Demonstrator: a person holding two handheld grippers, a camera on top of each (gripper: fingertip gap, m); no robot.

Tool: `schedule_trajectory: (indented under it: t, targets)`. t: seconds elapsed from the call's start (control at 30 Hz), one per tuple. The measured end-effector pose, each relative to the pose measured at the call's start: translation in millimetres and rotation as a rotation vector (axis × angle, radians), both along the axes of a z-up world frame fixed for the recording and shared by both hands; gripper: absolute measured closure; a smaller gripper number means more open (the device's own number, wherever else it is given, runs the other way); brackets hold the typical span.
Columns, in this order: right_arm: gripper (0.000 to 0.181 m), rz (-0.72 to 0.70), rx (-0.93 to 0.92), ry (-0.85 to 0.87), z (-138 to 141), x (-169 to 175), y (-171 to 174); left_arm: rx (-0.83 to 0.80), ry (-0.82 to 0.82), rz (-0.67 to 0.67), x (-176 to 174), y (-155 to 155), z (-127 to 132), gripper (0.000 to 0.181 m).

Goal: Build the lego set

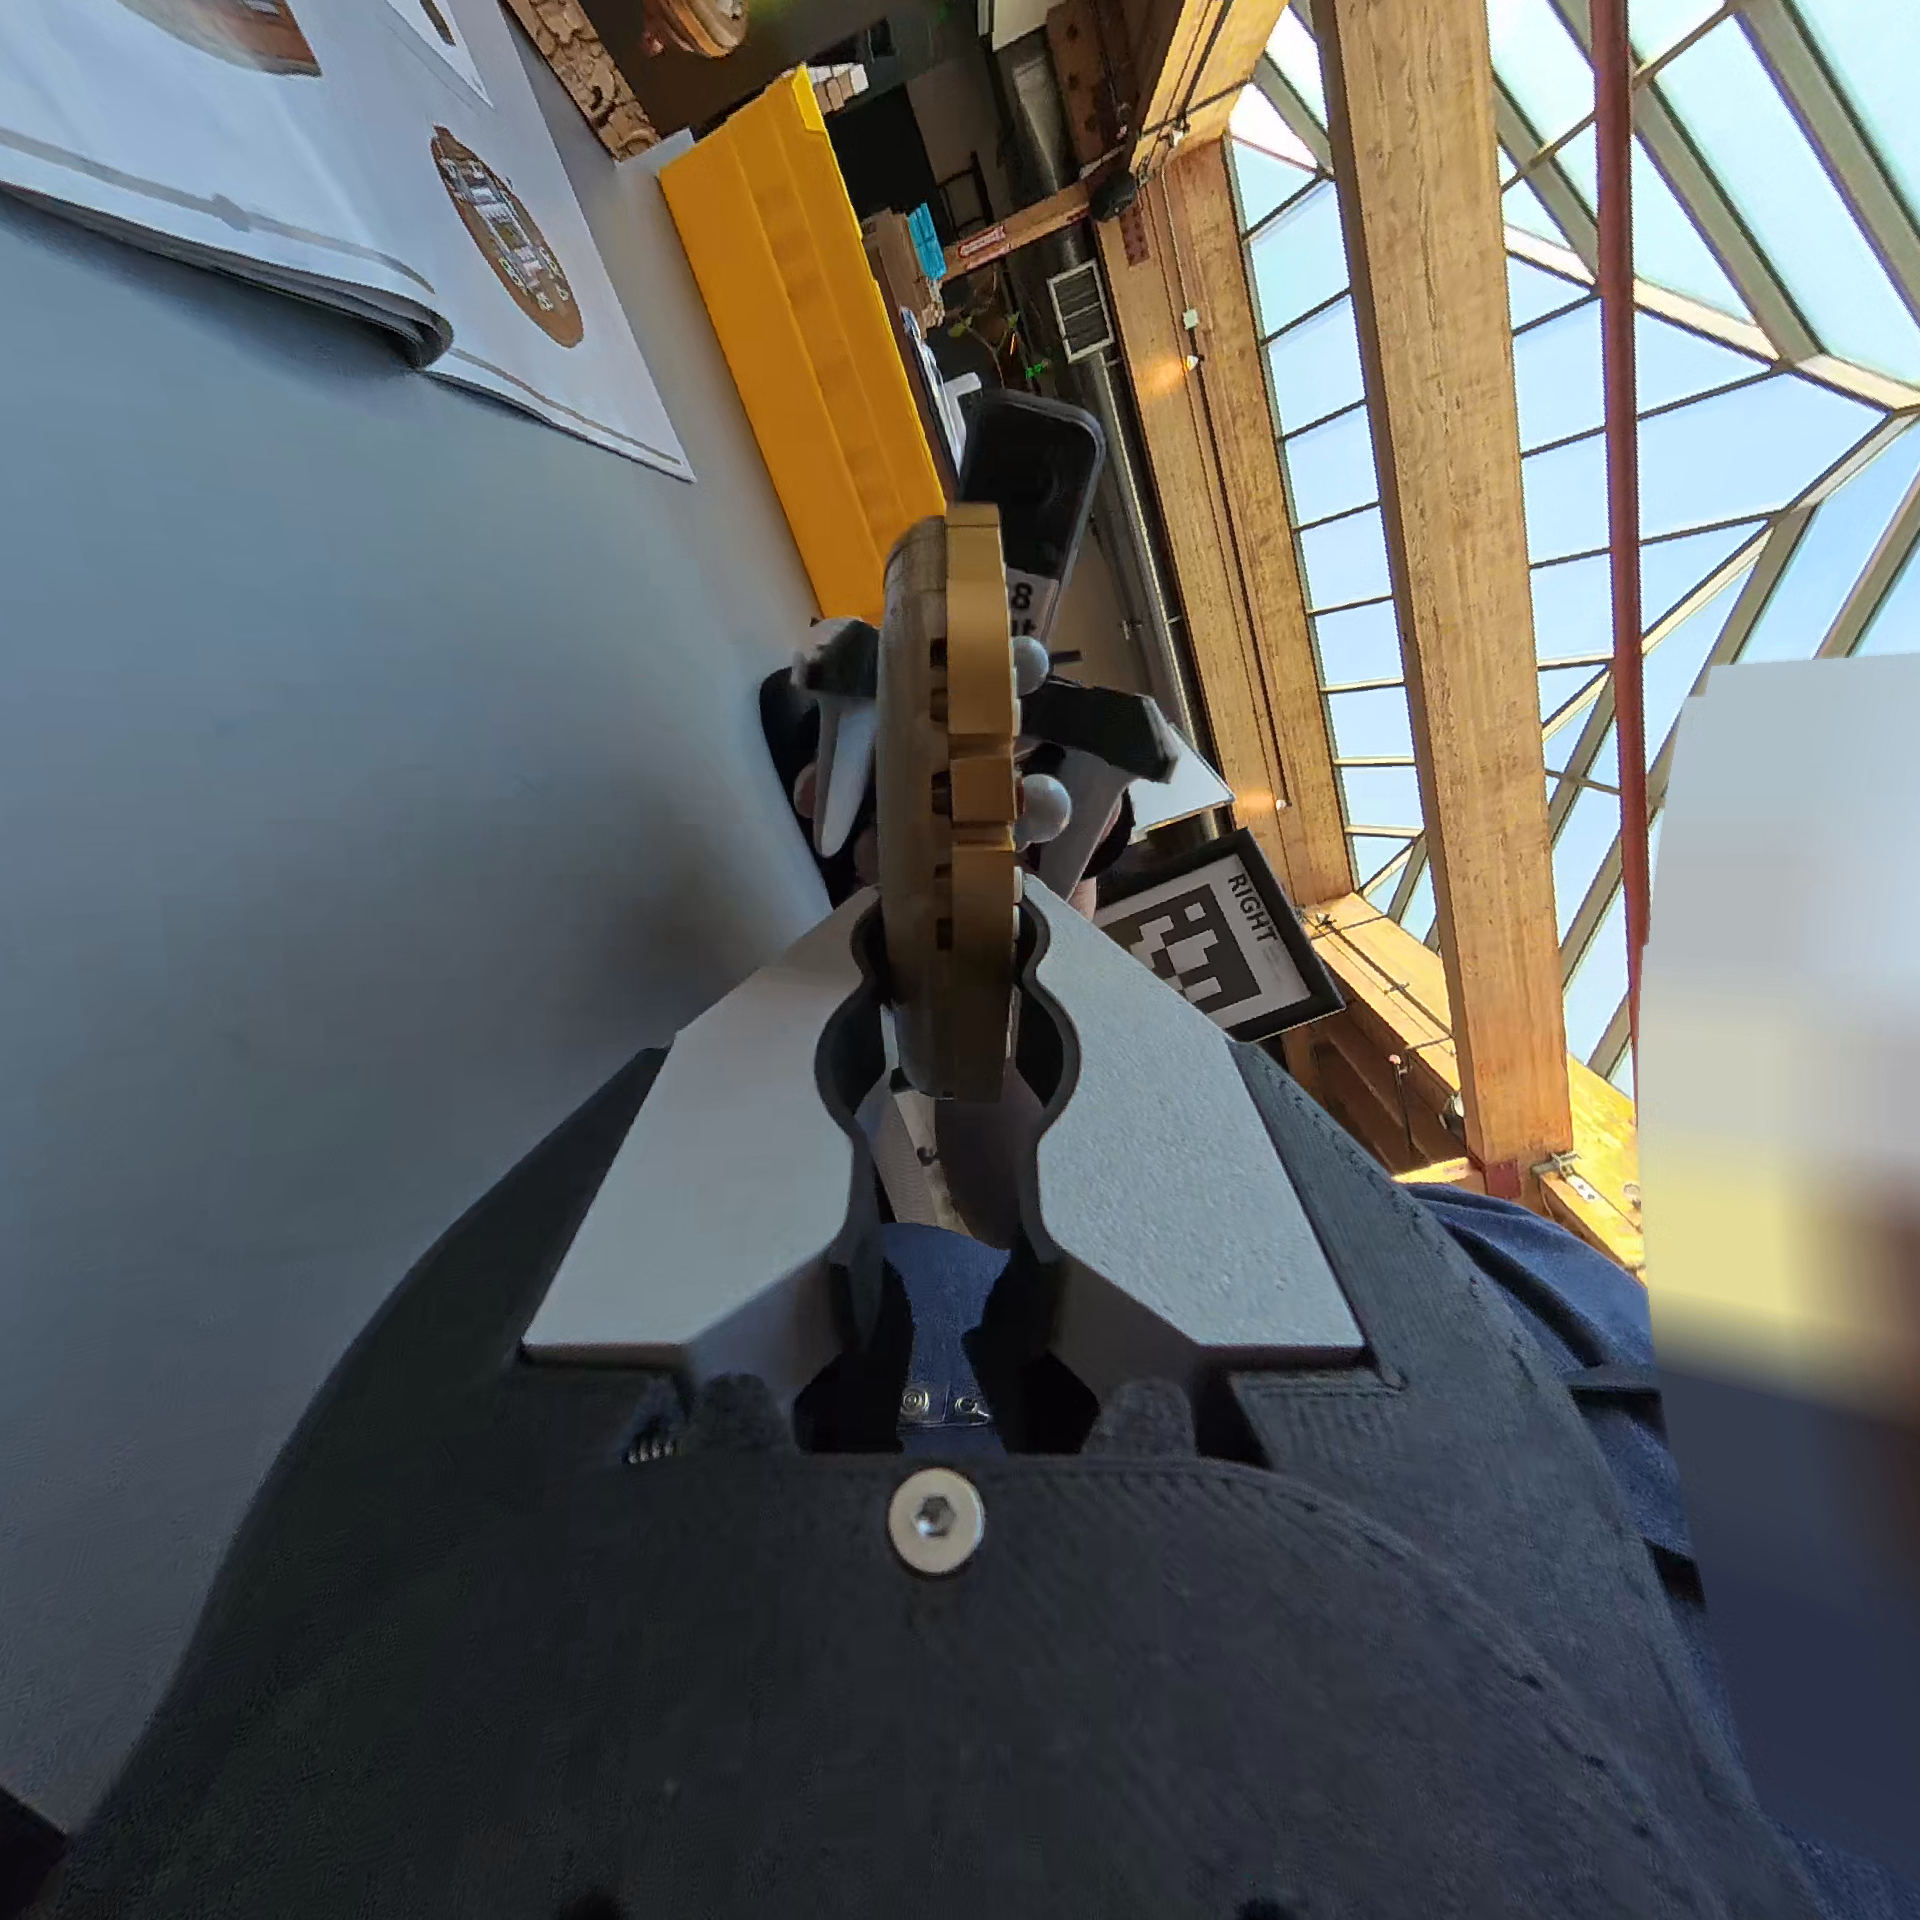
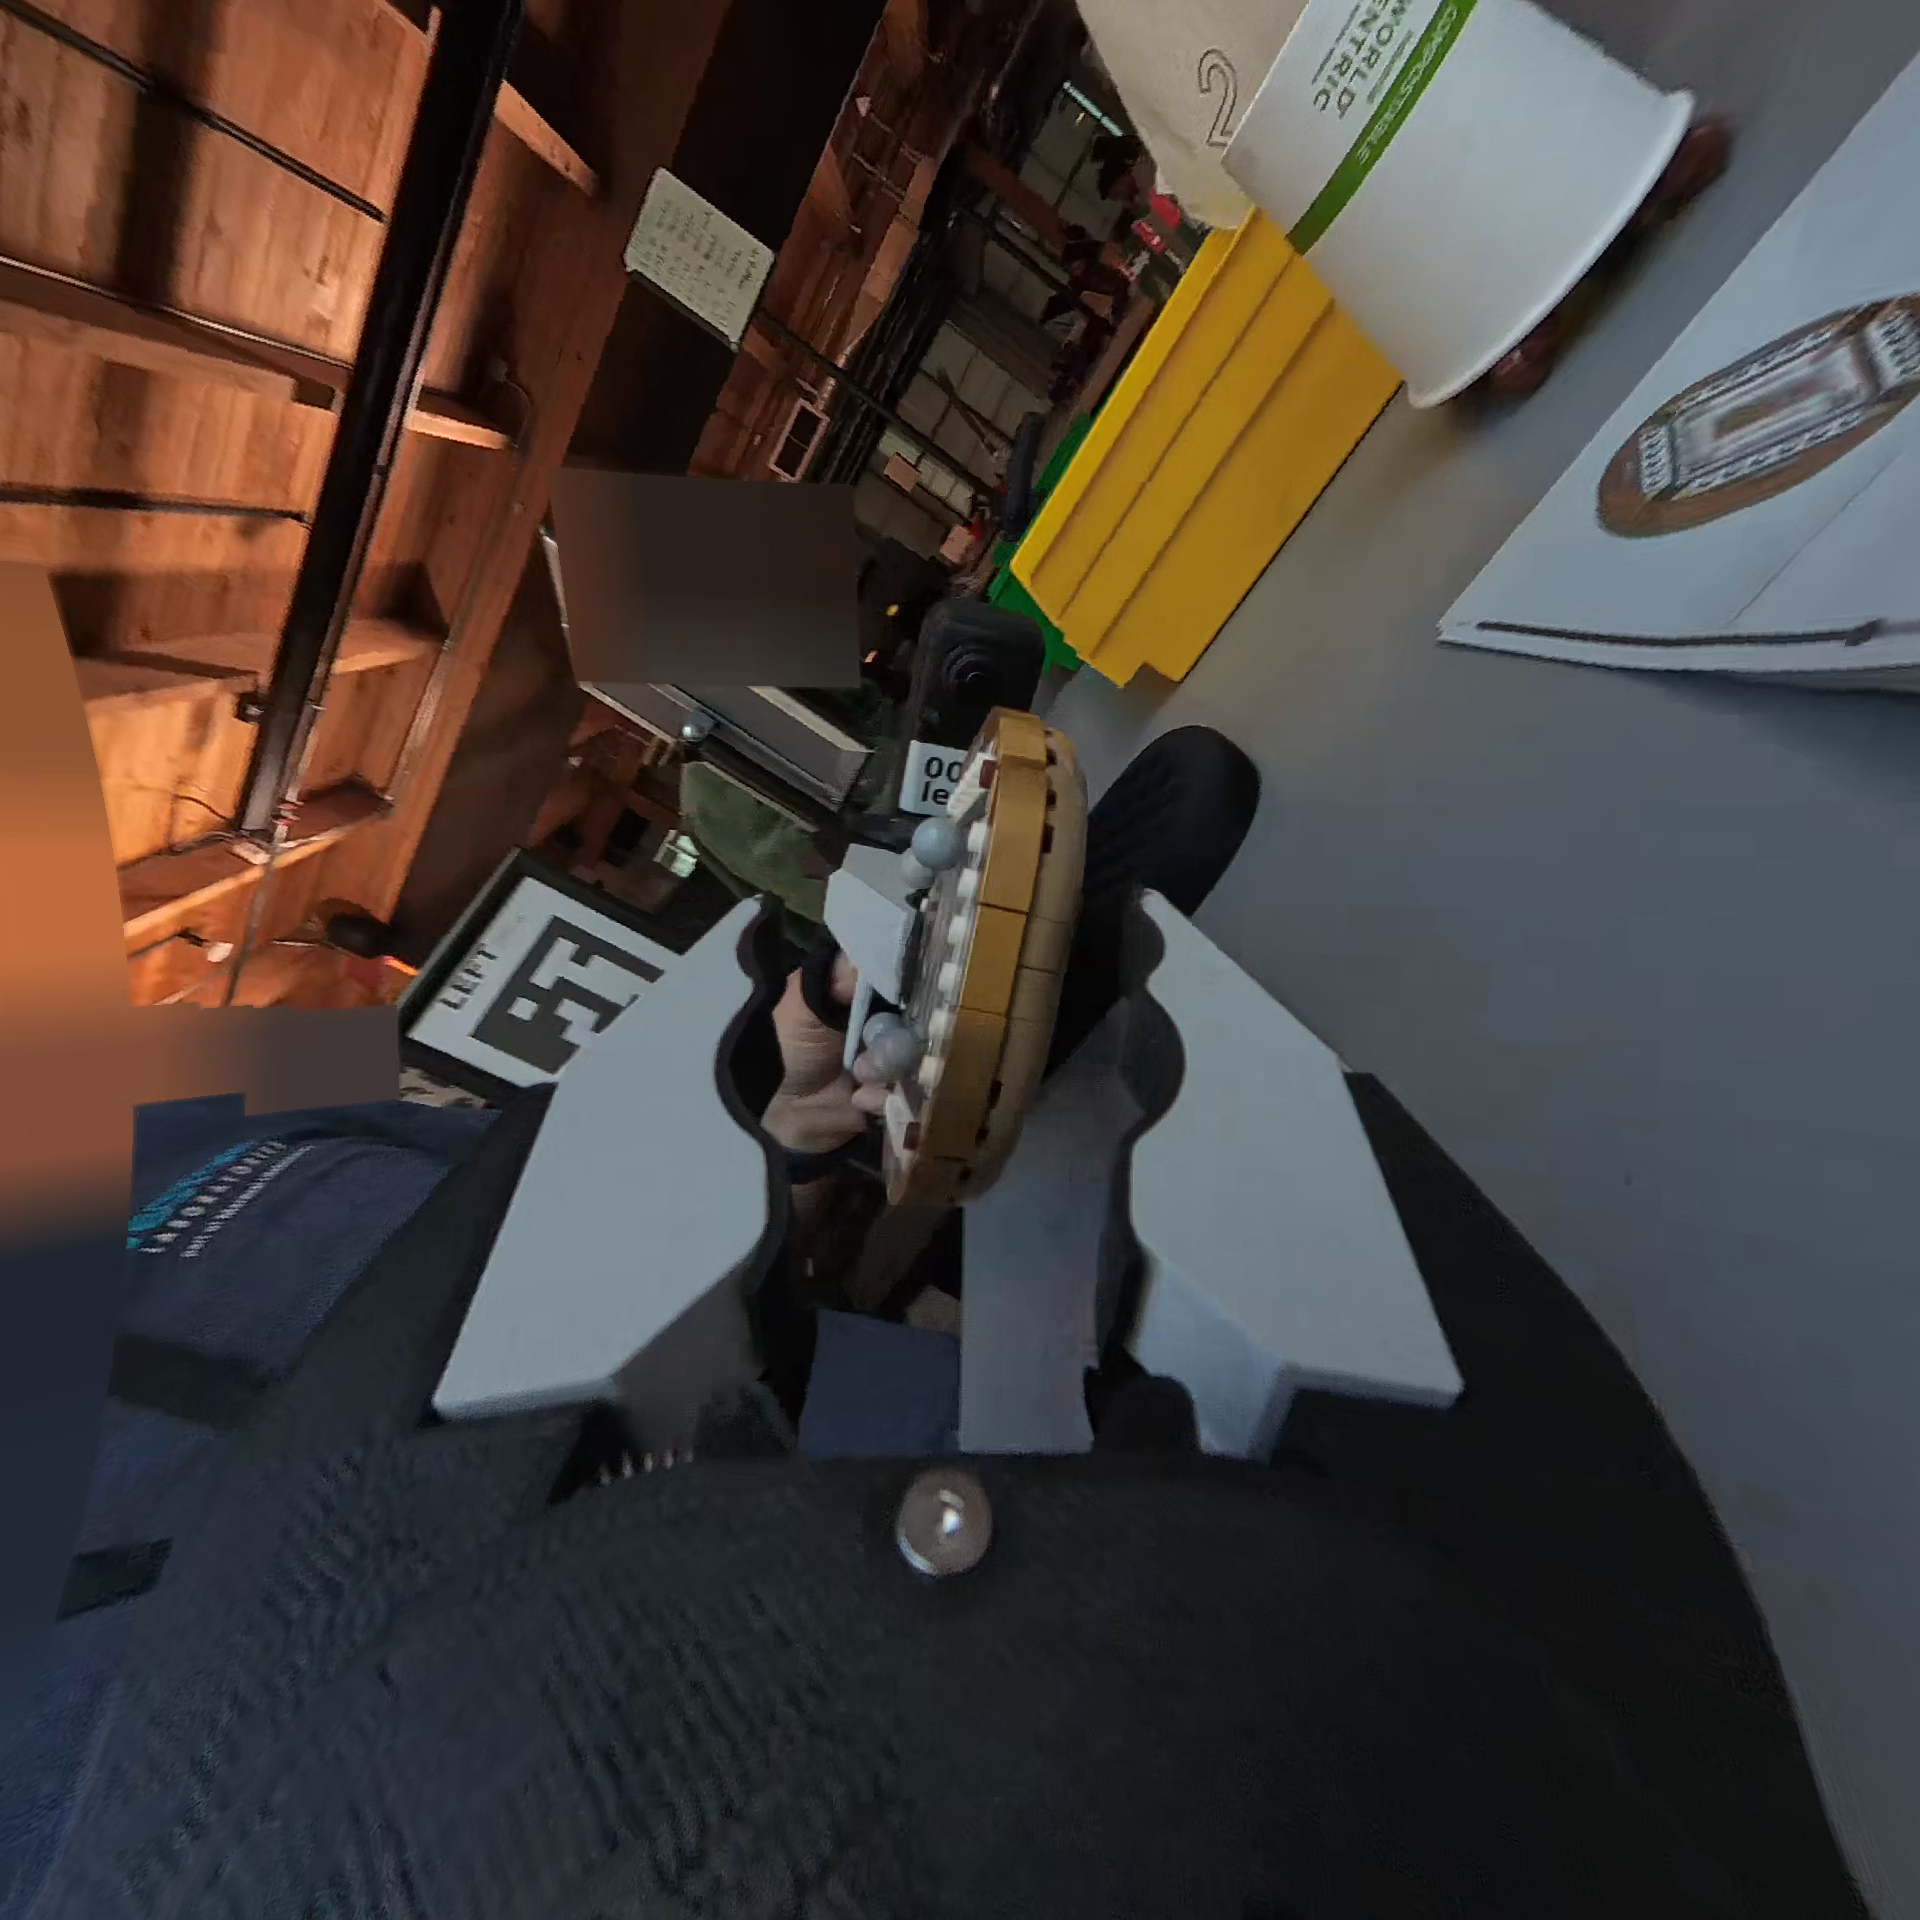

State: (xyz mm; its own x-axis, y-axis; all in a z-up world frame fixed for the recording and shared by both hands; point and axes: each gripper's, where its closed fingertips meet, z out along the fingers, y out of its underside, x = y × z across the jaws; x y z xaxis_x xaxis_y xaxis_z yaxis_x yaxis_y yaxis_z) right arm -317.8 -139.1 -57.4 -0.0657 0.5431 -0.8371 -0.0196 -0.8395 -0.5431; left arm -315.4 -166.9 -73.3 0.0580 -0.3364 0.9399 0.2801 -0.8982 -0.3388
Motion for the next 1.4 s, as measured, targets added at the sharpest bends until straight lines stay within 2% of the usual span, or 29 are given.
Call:
schedule_trajectory:
  t: [0.1,0.17,0.23,0.33,0.4,0.47,0.53,0.6,0.73,0.83,0.93,1.07,1.3,1.33,1.4]
  targets:
    - [0.098,-0.118,0.108,-0.006,3.1,8.5,7.2,-0.038,-0.063,0.048,-3.4,4.3,1.8,0.163]
    - [0.097,-0.175,0.068,0.036,2.8,14.9,3.4,-0.04,-0.073,0.108,-8.5,9.6,2.3,0.163]
    - [0.1,-0.204,-0.051,0.059,-5.2,15.2,-5.3,-0.021,-0.072,0.16,-11.4,13.7,5.3,0.163]
    - [0.119,-0.23,-0.185,0.091,-17.0,8.6,-12.6,0.006,-0.068,0.217,-9.0,19.3,9.4,0.163]
    - [0.138,-0.249,-0.199,0.116,-21.2,6.6,-9.7,0.013,-0.075,0.22,-2.6,21.1,10.7,0.163]
    - [0.152,-0.268,-0.215,0.209,-12.9,11.2,-3.4,0.004,-0.067,0.211,5.7,20.8,7.0,0.163]
    - [0.157,-0.278,-0.242,0.289,-6.4,17.3,2.6,-0.003,-0.074,0.217,11.2,19.8,5.0,0.163]
    - [0.159,-0.257,-0.261,0.287,-10.2,18.2,2.7,-0.007,-0.077,0.22,13.1,19.2,3.4,0.162]
    - [0.16,-0.189,-0.318,0.256,-13.5,22.4,2.3,0.019,0.005,0.154,14.7,14.7,1.4,0.136]
    - [0.16,-0.122,-0.367,0.234,-9.2,31.3,7.3,0.076,0.081,0.136,3.5,12.4,3.1,0.131]
    - [0.16,-0.033,-0.375,0.113,-16.2,37.2,10.3,0.161,0.168,0.172,-17.2,11.1,6.7,0.13]
    - [0.16,0.055,-0.325,-0.134,-44.2,33.4,11.7,0.243,0.277,0.206,-41.8,9.9,8.0,0.13]
    - [0.159,0.212,-0.386,-0.296,-70.1,11.3,8.5,0.291,0.42,0.223,-58.6,15.4,0.1,0.129]
    - [0.159,0.218,-0.392,-0.319,-74.5,9.5,9.1,0.312,0.485,0.241,-62.2,18.9,-3.6,0.127]
    - [0.159,0.239,-0.411,-0.32,-75.9,6.2,8.9,0.412,0.64,0.261,-66.7,26.7,-7.0,0.109]
